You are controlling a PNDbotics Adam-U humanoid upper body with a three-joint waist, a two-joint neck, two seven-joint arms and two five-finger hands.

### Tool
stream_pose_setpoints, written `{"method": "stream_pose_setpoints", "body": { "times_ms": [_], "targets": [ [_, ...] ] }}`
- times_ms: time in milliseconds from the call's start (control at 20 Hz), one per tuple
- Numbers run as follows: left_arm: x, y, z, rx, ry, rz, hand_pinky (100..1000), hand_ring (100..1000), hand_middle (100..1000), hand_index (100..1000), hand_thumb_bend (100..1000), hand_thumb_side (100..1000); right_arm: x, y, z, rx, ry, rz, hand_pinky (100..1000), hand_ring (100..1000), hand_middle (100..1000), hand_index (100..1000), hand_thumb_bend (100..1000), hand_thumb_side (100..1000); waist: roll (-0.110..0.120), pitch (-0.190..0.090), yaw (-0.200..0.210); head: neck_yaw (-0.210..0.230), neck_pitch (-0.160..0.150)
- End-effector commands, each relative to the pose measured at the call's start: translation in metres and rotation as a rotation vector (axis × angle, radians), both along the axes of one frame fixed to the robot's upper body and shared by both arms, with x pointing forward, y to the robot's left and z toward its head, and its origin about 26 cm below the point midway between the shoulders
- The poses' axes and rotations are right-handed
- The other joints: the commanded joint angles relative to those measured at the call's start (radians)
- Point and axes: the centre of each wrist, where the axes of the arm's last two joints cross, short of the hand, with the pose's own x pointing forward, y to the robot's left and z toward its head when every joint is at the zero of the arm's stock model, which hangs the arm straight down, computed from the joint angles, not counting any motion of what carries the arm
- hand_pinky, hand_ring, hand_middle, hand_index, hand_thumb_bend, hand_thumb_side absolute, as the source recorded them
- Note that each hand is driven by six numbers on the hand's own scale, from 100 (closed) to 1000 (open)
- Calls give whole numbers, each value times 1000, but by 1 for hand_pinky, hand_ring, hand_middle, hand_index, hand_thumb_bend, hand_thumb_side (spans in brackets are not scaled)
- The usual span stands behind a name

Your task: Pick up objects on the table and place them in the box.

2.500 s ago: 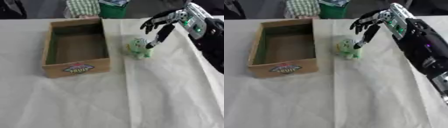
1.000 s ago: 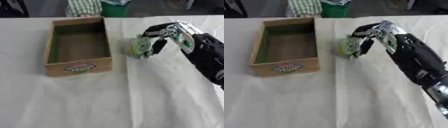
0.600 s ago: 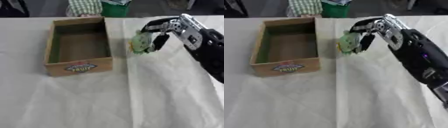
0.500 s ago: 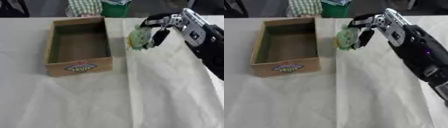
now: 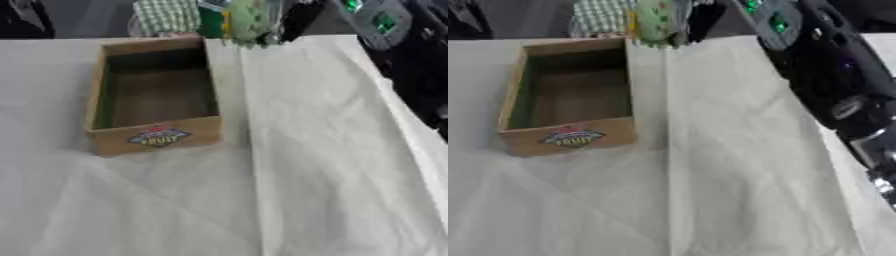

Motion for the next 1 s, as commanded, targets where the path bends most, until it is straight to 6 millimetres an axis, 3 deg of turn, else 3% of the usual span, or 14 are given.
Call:
{"method": "stream_pose_setpoints", "body": {
  "times_ms": [50, 250, 500, 750, 1000],
  "targets": [
    [0, 0, 11, 38, -24, -15, 743, 545, 521, 685, 100, 563, -3, 17, 19, 39, -93, 23, 813, 668, 466, 627, 100, 134, 2, -22, 9, -18, 0],
    [1, -2, 12, 38, -26, -30, 743, 545, 521, 685, 100, 563, 2, 52, 22, 106, -159, 53, 812, 659, 465, 627, 100, 142, 0, -22, 25, -40, -9],
    [3, -4, 12, 38, -30, -49, 743, 545, 520, 685, 100, 563, 15, 83, 5, 118, -191, 58, 807, 659, 467, 629, 100, 157, 1, -19, 41, -63, -18],
    [5, -6, 15, 41, -40, -64, 743, 545, 520, 685, 100, 562, 29, 102, -23, 82, -205, 54, 798, 674, 474, 630, 100, 185, -7, -9, 66, -82, -26],
    [6, -5, 17, 45, -48, -65, 745, 545, 520, 684, 100, 559, 40, 100, -43, -42, -220, 84, 788, 691, 487, 628, 100, 206, -27, 6, 85, -90, -37]
  ]
}}
